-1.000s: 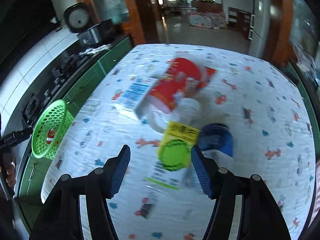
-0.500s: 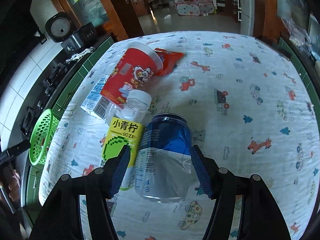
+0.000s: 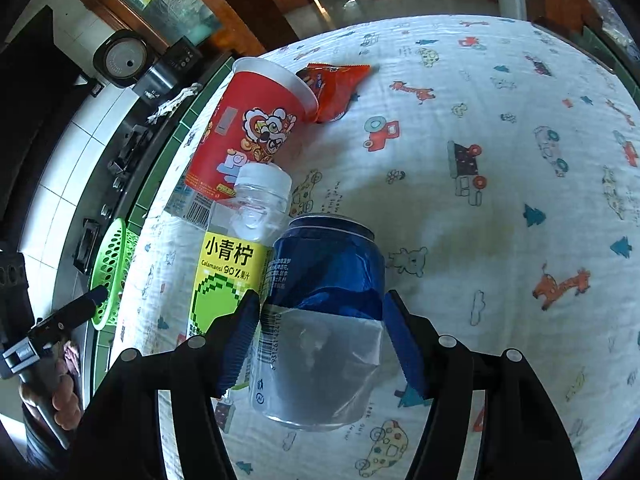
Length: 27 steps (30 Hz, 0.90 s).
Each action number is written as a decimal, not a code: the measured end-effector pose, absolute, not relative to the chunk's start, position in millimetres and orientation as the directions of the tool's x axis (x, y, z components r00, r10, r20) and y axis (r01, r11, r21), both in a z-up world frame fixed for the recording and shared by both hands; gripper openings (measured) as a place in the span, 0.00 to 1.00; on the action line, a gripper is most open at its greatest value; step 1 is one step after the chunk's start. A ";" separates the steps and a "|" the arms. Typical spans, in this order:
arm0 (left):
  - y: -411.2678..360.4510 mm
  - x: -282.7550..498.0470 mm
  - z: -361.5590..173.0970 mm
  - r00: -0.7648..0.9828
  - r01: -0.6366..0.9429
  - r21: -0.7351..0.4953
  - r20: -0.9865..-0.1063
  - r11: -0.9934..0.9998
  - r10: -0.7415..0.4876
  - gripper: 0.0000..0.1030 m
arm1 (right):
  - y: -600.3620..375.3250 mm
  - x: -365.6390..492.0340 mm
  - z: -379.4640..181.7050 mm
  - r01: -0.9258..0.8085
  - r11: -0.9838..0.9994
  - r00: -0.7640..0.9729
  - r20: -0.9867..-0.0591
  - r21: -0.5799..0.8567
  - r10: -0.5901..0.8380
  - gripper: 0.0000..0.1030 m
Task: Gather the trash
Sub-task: 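Grasp the blue can with the right tool while the left tool grasps the yellow-green lime juice bottle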
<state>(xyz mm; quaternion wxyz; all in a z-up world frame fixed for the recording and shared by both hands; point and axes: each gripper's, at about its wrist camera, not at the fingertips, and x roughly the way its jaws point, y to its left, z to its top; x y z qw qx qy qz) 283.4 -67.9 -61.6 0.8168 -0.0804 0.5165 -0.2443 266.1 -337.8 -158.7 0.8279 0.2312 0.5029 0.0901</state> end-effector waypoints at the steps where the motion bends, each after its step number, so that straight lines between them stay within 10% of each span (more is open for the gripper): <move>1: -74.2 283.9 -63.4 0.339 0.321 -0.391 -0.803 0.863 -0.490 0.77 | -338.1 267.2 -158.8 0.080 0.878 0.476 -0.792 0.472 0.383 0.61; 27: -182.5 319.0 -118.4 0.173 0.334 -0.496 -0.803 0.801 -0.570 0.77 | -372.4 259.4 -175.9 0.080 0.813 0.460 -0.745 0.576 0.483 0.64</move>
